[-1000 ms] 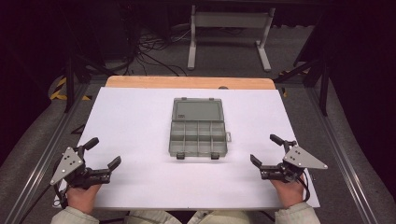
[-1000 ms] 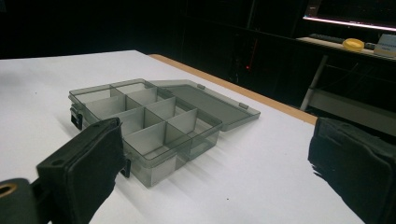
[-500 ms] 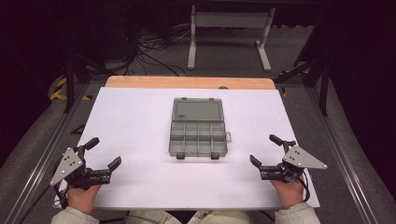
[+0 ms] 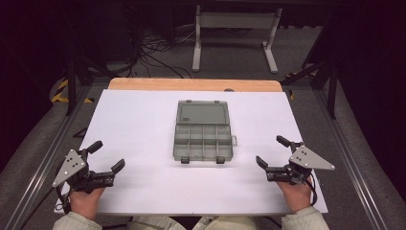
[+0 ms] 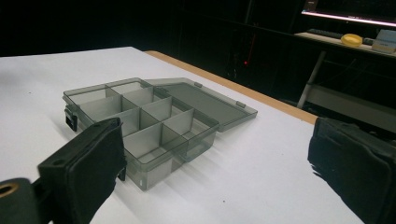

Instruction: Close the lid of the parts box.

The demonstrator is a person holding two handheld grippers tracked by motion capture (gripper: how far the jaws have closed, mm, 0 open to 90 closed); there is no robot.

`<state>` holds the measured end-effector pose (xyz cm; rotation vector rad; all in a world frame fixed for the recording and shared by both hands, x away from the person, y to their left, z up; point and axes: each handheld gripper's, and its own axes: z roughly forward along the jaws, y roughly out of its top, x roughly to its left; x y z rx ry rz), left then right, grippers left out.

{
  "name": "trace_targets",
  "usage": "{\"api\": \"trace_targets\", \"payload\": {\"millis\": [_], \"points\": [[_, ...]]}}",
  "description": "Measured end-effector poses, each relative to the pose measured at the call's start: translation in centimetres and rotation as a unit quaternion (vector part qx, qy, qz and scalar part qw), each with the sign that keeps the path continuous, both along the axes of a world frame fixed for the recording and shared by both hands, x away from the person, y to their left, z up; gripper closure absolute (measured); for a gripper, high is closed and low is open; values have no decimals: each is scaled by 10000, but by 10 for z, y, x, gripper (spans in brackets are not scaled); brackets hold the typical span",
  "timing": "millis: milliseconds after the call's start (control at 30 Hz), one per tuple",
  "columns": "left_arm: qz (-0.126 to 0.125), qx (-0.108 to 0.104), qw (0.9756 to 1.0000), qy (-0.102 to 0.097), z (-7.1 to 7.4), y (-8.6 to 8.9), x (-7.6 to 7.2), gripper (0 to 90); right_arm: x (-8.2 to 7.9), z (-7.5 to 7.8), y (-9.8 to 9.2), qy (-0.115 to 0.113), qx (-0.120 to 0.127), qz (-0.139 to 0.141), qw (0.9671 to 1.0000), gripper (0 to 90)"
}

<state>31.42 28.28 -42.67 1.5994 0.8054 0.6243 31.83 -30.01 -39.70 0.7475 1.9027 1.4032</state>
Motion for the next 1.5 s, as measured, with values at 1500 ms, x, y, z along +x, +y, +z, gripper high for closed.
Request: {"api": "trace_targets", "payload": {"millis": [1500], "points": [[-440, 61, 9986, 284, 42, -70, 115, 58, 101, 33, 39, 768, -126, 72, 9969, 84]]}}
